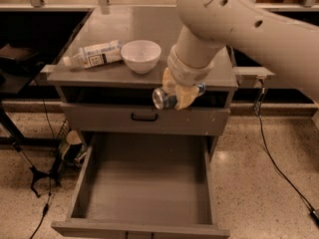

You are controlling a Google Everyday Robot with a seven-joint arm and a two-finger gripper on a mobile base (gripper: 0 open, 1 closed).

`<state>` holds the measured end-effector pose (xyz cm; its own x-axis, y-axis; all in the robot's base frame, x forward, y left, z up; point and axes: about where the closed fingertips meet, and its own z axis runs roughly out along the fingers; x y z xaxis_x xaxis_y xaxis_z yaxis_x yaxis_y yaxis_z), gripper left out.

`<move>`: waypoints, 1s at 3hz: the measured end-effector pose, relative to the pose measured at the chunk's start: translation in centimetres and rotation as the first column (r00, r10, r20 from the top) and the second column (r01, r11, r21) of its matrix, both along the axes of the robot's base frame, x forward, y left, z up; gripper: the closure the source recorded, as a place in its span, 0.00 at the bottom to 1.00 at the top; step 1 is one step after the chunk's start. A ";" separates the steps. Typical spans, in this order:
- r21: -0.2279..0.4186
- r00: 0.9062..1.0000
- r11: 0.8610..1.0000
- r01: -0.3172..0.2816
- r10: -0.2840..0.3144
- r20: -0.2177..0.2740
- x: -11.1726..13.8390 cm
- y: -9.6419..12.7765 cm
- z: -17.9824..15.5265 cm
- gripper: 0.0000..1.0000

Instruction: Pick redbull can from middle drawer and place on counter

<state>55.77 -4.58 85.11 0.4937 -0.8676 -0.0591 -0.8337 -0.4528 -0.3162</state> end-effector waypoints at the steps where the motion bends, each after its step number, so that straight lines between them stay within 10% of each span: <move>1: 0.007 0.995 0.996 0.092 -0.093 0.049 2.5 -0.1 3.7 1.00; 3: 0.038 0.943 0.949 0.313 -0.315 0.105 11.8 -0.7 4.5 1.00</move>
Offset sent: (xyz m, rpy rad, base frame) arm 0.1265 -0.0137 0.0643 0.0117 -0.1333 -0.3581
